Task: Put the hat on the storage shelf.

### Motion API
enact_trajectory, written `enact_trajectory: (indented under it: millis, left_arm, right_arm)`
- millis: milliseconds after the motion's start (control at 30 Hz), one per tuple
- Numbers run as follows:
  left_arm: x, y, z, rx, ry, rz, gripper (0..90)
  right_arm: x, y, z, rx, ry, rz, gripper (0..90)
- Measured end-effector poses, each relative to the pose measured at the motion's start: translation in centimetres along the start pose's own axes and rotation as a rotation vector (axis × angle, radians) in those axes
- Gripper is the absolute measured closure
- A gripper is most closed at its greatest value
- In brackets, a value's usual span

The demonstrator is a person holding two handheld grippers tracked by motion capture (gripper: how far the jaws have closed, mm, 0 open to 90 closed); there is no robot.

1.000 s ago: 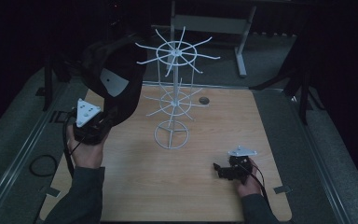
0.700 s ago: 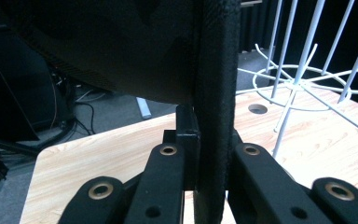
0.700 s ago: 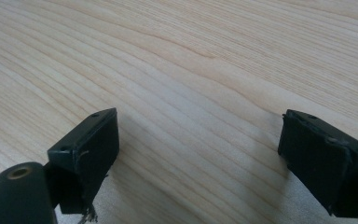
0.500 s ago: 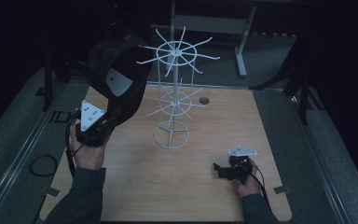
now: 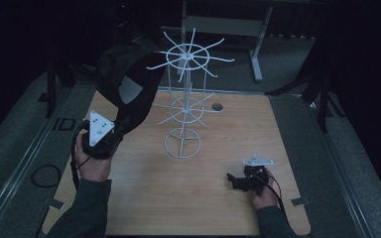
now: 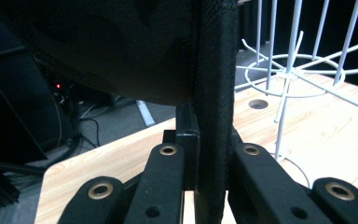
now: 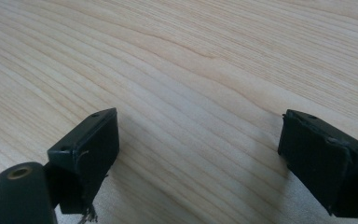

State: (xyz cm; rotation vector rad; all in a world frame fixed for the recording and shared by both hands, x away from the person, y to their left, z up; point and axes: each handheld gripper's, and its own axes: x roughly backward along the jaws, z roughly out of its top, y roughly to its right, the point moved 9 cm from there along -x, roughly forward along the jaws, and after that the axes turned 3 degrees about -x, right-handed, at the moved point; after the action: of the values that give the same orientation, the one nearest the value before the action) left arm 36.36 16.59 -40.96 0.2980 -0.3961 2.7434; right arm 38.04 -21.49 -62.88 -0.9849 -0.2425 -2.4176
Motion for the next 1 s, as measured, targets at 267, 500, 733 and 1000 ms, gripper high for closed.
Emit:
enact_trajectory:
  millis: [267, 500, 733, 1000]
  left_arm:
    - [-0.1, -0.1, 0.0, -0.039, 0.020, 0.011, 86.4]
    - [-0.3, -0.1, -0.1, -0.050, 0.022, 0.017, 86.4]
    - [-0.9, 0.4, -0.9, -0.062, 0.015, -0.008, 86.0]
    - [-1.6, 1.2, -1.9, -0.104, 0.017, -0.029, 85.0]
  right_arm:
    - [0.0, 0.0, 0.0, 0.001, 0.001, -0.001, 12.3]
    - [0.0, 0.0, 0.0, 0.000, 0.000, 0.000, 12.3]
    - [0.0, 0.0, 0.0, 0.001, 0.001, 0.000, 12.3]
    - [0.0, 0.0, 0.0, 0.000, 0.000, 0.000, 12.3]
